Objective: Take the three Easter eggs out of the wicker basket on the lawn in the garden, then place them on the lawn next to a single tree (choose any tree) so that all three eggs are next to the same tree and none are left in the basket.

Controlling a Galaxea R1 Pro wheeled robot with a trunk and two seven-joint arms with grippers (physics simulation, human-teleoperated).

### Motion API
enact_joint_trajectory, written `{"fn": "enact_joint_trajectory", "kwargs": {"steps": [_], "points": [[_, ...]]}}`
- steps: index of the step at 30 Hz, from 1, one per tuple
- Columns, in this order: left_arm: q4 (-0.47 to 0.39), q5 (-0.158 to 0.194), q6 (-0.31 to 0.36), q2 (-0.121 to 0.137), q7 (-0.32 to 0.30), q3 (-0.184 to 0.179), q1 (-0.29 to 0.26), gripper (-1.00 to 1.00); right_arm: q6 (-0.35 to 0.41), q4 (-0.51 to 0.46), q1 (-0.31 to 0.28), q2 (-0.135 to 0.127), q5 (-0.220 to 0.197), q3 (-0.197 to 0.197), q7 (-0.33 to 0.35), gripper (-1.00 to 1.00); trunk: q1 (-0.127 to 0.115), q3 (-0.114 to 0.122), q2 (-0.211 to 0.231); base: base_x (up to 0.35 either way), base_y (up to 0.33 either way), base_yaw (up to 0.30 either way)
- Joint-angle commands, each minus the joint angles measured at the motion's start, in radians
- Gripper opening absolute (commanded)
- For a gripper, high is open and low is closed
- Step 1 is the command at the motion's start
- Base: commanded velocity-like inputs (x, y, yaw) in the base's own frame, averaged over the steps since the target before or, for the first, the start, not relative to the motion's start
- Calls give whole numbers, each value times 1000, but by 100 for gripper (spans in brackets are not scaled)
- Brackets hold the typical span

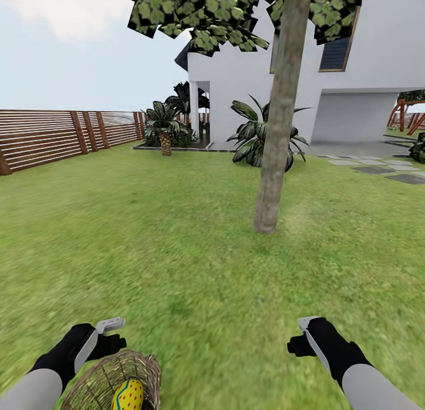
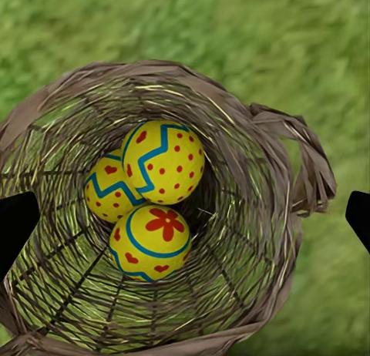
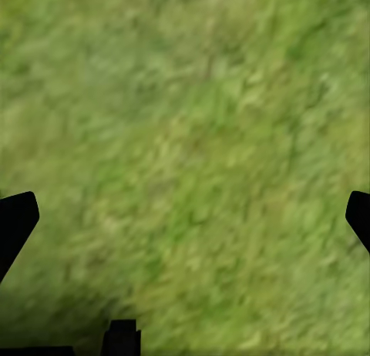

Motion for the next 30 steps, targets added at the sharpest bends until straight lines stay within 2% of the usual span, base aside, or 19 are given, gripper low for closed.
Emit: {"fn": "enact_joint_trajectory", "kwargs": {"steps": [1, 30], "points": [[-1, 1, 6, 0, -3, 5, 0, 100, 5, -2, -1, -1, 9, 5, 8, 100, 4, -4, -8, 0, 0, 0], [-1, -1, 9, -7, -1, 5, 0, 100, 4, -1, 0, 0, 8, 3, 9, 100, 115, -95, -211, 0, 0, 0]]}}
